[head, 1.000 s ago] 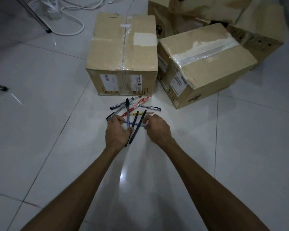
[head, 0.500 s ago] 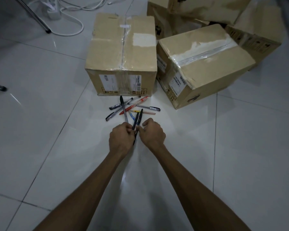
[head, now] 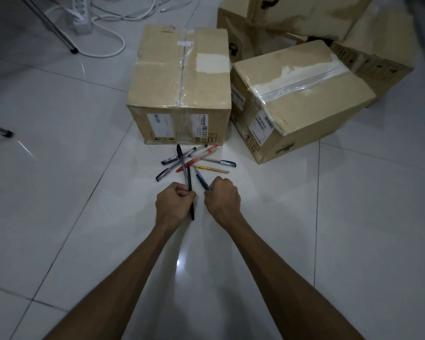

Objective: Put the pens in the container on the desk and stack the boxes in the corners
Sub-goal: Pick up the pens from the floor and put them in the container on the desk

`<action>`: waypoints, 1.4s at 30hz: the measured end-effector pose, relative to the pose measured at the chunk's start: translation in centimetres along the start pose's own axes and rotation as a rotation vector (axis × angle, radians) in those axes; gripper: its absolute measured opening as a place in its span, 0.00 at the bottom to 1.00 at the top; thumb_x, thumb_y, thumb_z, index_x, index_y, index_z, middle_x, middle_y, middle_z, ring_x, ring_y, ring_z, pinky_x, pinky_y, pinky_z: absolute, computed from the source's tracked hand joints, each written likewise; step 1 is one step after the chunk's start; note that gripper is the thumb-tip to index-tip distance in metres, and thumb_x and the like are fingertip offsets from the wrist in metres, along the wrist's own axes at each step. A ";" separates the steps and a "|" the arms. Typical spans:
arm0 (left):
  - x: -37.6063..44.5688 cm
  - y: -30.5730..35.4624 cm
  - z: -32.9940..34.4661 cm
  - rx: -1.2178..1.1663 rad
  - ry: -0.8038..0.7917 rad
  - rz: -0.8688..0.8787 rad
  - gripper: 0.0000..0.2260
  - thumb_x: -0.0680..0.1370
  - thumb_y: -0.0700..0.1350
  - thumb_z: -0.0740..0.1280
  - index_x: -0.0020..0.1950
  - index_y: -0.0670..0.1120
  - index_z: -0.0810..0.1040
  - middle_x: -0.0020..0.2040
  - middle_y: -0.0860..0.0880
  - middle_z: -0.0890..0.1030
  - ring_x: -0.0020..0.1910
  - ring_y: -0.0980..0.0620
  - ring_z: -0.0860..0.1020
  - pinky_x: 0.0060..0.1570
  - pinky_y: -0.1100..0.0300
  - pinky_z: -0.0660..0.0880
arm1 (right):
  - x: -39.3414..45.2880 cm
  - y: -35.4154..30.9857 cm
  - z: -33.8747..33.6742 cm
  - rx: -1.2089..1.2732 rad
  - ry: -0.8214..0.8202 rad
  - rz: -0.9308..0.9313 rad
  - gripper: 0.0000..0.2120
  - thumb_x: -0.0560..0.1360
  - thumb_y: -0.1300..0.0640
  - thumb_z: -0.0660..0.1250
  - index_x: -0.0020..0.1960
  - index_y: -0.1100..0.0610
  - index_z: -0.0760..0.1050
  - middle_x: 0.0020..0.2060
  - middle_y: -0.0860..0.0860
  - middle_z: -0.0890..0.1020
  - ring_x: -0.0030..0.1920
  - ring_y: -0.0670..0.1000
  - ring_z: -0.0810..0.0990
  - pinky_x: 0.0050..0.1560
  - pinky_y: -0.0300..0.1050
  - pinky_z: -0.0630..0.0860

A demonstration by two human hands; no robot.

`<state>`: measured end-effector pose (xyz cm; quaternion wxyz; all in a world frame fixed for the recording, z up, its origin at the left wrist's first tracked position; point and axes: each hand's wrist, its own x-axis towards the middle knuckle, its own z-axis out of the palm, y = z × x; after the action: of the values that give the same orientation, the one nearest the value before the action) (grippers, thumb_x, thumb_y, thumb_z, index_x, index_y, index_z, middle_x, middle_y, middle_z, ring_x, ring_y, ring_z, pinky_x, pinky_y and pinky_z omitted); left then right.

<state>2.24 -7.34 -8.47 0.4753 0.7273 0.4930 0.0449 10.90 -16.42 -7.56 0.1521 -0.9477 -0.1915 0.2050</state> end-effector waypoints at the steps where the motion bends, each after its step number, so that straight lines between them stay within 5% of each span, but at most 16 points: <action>1: 0.1 0.0 -0.1 -0.006 0.004 -0.006 0.04 0.70 0.47 0.72 0.44 0.50 0.79 0.38 0.53 0.83 0.40 0.52 0.82 0.51 0.53 0.80 | 0.0 -0.1 0.0 -0.022 0.009 -0.009 0.11 0.77 0.57 0.67 0.57 0.61 0.74 0.54 0.57 0.78 0.54 0.58 0.78 0.48 0.48 0.75; 9: 1.2 1.6 0.0 -0.054 0.094 -0.050 0.05 0.71 0.46 0.71 0.45 0.47 0.79 0.41 0.53 0.81 0.40 0.56 0.78 0.44 0.60 0.73 | 0.4 0.5 0.1 -0.091 0.014 -0.053 0.08 0.78 0.60 0.64 0.56 0.61 0.75 0.53 0.58 0.79 0.54 0.58 0.79 0.47 0.47 0.75; 17: 2.5 3.1 0.6 -0.079 0.199 -0.102 0.05 0.74 0.45 0.70 0.48 0.47 0.77 0.32 0.55 0.78 0.30 0.58 0.75 0.34 0.63 0.70 | 1.2 1.7 0.4 0.401 -0.067 0.172 0.09 0.75 0.53 0.67 0.48 0.57 0.81 0.43 0.54 0.85 0.46 0.56 0.82 0.47 0.43 0.77; 22: 3.0 2.6 0.8 -0.053 0.190 -0.076 0.11 0.71 0.46 0.74 0.51 0.45 0.80 0.45 0.51 0.83 0.44 0.54 0.79 0.47 0.62 0.73 | 1.6 2.4 0.2 0.595 -0.068 0.236 0.11 0.74 0.53 0.71 0.53 0.57 0.82 0.46 0.52 0.85 0.49 0.52 0.82 0.54 0.47 0.79; 26: 2.9 2.2 0.4 -0.077 0.124 -0.082 0.12 0.70 0.46 0.75 0.51 0.45 0.83 0.45 0.51 0.85 0.45 0.54 0.82 0.45 0.65 0.73 | 1.7 2.2 0.4 0.745 -0.109 0.285 0.07 0.72 0.52 0.74 0.48 0.52 0.81 0.39 0.46 0.84 0.46 0.51 0.84 0.51 0.53 0.82; 30: 2.0 2.6 0.0 -0.063 0.005 -0.014 0.11 0.69 0.44 0.76 0.50 0.46 0.84 0.42 0.53 0.84 0.39 0.61 0.79 0.42 0.71 0.71 | 1.0 1.7 -0.2 0.938 -0.189 0.277 0.08 0.75 0.59 0.71 0.53 0.60 0.80 0.37 0.52 0.82 0.40 0.56 0.84 0.48 0.56 0.83; 36: 0.5 4.0 0.3 -0.246 -0.189 -0.033 0.10 0.67 0.44 0.78 0.46 0.49 0.84 0.40 0.52 0.86 0.42 0.53 0.85 0.51 0.52 0.81 | -0.6 1.7 -2.1 1.049 -0.206 0.311 0.07 0.75 0.58 0.71 0.52 0.57 0.83 0.44 0.57 0.86 0.44 0.58 0.85 0.48 0.56 0.83; 42: -3.5 8.4 -0.7 -0.308 -0.426 -0.026 0.10 0.70 0.39 0.76 0.51 0.44 0.84 0.45 0.45 0.86 0.44 0.46 0.85 0.43 0.57 0.82 | -4.0 3.5 -7.1 1.188 -0.201 0.370 0.09 0.76 0.60 0.69 0.55 0.61 0.81 0.45 0.59 0.84 0.42 0.58 0.84 0.43 0.51 0.84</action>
<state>5.72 -10.04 -0.49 0.6740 0.6330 0.3787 -0.0410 11.76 -22.70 -1.36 0.5956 -0.6951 0.1089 0.3876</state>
